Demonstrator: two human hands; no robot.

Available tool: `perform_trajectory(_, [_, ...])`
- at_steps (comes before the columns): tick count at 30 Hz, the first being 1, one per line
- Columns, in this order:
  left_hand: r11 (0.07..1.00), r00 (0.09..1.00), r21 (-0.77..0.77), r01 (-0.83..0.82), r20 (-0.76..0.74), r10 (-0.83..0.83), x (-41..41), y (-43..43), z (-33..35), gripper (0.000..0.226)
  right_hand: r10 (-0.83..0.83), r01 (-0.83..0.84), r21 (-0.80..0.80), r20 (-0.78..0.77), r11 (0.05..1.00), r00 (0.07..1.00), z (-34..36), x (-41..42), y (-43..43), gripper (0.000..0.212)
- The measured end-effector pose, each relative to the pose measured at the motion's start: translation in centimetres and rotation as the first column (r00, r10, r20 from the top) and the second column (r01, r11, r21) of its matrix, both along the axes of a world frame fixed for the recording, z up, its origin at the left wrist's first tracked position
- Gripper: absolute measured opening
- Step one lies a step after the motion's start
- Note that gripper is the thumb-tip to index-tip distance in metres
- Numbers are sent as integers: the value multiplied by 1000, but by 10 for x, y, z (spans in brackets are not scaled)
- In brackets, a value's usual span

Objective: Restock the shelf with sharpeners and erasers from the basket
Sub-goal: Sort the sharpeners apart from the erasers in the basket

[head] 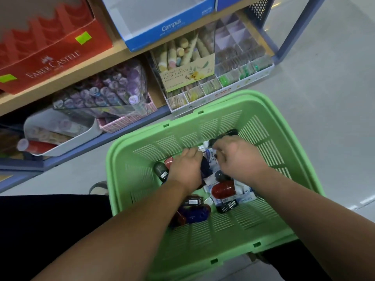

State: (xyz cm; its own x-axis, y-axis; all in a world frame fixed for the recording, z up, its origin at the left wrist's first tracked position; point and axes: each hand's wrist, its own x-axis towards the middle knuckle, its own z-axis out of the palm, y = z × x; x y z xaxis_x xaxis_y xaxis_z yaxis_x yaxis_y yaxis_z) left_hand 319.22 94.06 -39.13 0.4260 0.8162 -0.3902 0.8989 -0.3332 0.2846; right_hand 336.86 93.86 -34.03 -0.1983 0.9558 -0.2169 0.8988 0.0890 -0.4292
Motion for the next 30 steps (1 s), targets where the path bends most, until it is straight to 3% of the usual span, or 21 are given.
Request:
perform_trajectory(3, [977,968,42,209,-152,-200,-17,10,-14,73,306,-279,-177,146,944,941,-25,-17,-10,25])
perform_trajectory(7, [963,936,43,268,-250,-249,-31,7,-21,35,388,-327,-224,340,918,857,-43,-24,-14,28])
perform_trajectory(10, [984,959,-15,175,-222,-174,-35,8,-24,23,359,-284,-246,361,927,861,-39,-28,-4,38])
perform_trajectory(12, [997,989,-13,72,-126,-73,-37,11,-31,20,356,-267,-274,356,924,864,-39,-31,3,43])
perform_trajectory(16, [998,998,-8,-59,-11,59,-34,8,-47,52,394,-278,-345,334,896,856,-44,-42,-2,40])
perform_trajectory(20, [971,972,-48,-234,-42,233,-23,8,-49,35,313,-211,-341,279,916,908,-47,-52,-8,32])
perform_trajectory(25, [868,879,-148,-474,-11,478,-25,8,-38,17,255,-160,-370,226,915,940,-46,-57,-3,32])
perform_trajectory(30, [890,898,-118,-441,-54,438,-35,8,-26,16,314,-181,-404,292,897,903,-40,-62,-3,37])
